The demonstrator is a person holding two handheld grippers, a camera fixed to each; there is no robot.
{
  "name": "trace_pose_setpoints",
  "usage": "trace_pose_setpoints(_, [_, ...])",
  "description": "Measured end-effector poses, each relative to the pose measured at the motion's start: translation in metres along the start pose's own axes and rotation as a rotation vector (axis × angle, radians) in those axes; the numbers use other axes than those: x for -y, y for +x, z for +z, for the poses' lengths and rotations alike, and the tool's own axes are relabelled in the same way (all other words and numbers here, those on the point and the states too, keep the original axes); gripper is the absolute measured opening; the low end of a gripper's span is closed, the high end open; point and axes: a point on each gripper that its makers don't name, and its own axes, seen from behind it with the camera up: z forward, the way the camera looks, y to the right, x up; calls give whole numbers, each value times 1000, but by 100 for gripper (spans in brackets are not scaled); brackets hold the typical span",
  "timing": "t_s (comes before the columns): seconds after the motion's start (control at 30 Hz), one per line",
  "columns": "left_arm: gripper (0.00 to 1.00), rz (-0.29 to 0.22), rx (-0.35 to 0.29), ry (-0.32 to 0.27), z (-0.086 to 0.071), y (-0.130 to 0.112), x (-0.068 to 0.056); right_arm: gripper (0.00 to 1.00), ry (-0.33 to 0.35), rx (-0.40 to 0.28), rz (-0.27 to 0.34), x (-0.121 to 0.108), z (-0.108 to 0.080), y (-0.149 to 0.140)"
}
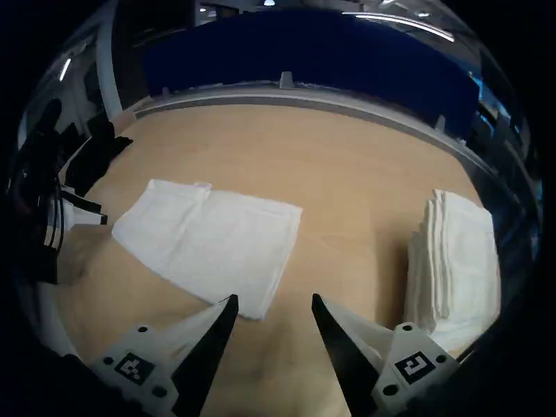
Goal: Fold towel
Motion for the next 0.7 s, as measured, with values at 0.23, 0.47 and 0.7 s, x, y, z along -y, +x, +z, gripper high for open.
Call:
trace_pose_setpoints(0.23, [92,-18,-2,12,-12,-11,2,82,44,-3,-23,10,1,-9])
trace_pose_setpoints(0.47, [93,-49,-12,50,-40,-38,11,79,134,18,-89,22,14,-20])
trace_pose_setpoints(0.7, [92,-119,-5,95,-71,-79,27,64,175,64,-162,26,27,-36])
